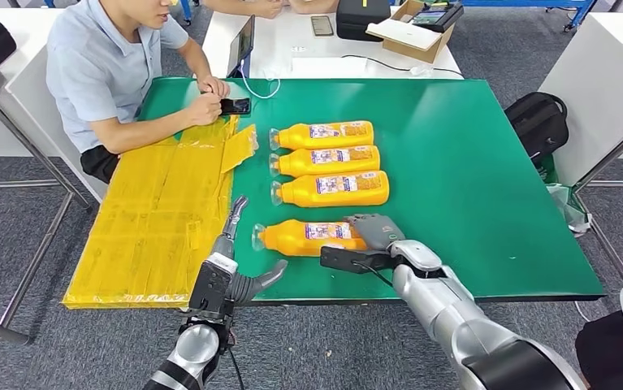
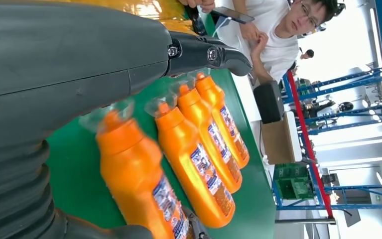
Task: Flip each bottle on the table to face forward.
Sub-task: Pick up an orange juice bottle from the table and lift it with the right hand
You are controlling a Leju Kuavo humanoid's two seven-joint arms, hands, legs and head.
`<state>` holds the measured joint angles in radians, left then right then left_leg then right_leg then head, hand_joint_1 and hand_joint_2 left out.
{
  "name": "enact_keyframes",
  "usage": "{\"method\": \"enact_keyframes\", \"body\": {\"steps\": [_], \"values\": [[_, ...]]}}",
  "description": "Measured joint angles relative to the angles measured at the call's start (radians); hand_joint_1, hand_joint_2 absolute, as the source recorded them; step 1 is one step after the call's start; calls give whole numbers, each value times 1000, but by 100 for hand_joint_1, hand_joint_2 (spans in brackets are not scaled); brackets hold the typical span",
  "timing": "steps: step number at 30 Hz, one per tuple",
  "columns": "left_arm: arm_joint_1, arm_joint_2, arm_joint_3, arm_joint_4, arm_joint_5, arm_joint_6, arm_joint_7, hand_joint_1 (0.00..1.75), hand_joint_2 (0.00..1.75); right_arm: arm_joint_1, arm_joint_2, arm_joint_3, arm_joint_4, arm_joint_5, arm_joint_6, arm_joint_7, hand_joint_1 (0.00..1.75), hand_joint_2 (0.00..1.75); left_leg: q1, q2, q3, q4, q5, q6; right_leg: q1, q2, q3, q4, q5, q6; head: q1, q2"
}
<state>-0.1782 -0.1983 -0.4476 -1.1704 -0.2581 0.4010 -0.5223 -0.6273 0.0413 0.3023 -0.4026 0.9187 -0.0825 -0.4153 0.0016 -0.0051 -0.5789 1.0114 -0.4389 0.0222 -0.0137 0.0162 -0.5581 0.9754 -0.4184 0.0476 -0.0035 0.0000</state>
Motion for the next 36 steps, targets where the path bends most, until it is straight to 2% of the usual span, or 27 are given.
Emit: {"method": "enact_keyframes", "body": {"steps": [3,6,11,16,20,24,27,31,36], "values": [[12,-6,9,-15,48,35,-8,0,175,68,30,-67,-36,-183,-75,-110,175,175,1,0,-1,0,-1,-1,1,1,-1,0,0,0,0,0],[35,-11,36,-27,201,28,2,0,175,159,73,-146,-126,-380,-136,-168,175,175,2,0,-4,0,-1,-1,3,0,-4,0,0,-1,0,0],[86,-12,74,-29,514,-92,67,0,175,328,124,-219,-357,-661,-240,-184,175,175,3,-3,-15,0,1,-2,3,-2,-13,2,-1,-1,0,0],[148,3,76,-61,583,-207,53,0,175,417,142,-255,-539,-789,-323,-217,175,175,1,-4,-21,0,1,-1,0,-3,-19,2,0,-1,0,0],[174,24,53,-96,565,-337,19,0,175,440,146,-261,-610,-803,-307,-232,175,175,1,-4,-24,0,1,-1,0,-3,-21,1,-1,0,0,0],[180,37,24,-116,531,-429,-3,0,175,441,144,-224,-620,-728,-257,-245,175,175,1,-4,-24,0,1,-1,0,-3,-21,1,-1,0,0,0],[177,39,13,-123,513,-461,-3,0,175,440,145,-150,-616,-622,-225,-248,175,175,1,-4,-24,0,1,-1,0,-3,-22,2,-1,0,0,0],[160,35,2,-124,504,-488,18,0,175,436,155,2,-584,-494,-210,-256,175,175,2,-4,-24,0,2,-2,1,-3,-22,2,-1,-1,0,0],[141,32,0,-123,518,-494,35,0,175,428,160,131,-544,-450,-230,-269,175,175,2,-4,-25,0,2,-2,1,-3,-22,2,-1,-1,0,0]]}}
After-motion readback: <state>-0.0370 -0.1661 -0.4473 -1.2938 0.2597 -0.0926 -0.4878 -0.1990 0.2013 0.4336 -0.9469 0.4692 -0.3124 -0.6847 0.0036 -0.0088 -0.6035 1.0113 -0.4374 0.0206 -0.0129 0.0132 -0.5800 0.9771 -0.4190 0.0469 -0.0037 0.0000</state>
